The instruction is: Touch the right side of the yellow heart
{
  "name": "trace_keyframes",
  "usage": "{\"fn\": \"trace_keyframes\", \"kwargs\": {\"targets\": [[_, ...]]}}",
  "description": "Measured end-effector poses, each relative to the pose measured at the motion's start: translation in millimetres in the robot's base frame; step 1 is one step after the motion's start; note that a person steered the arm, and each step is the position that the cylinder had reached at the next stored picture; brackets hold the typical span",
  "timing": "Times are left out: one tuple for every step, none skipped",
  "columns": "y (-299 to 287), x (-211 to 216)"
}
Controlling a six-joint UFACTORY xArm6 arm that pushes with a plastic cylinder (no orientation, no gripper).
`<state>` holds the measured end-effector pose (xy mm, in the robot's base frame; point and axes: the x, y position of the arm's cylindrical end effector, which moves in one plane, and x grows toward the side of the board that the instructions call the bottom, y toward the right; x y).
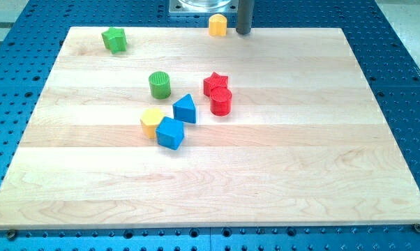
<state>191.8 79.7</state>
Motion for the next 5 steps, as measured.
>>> {"fn": "trace_keyframes", "kwargs": {"targets": [[-1.2, -0.1], [-30.7, 19.7], [-53.5, 87.0], [-57.0, 54.3], [-90.3, 17.2]]}}
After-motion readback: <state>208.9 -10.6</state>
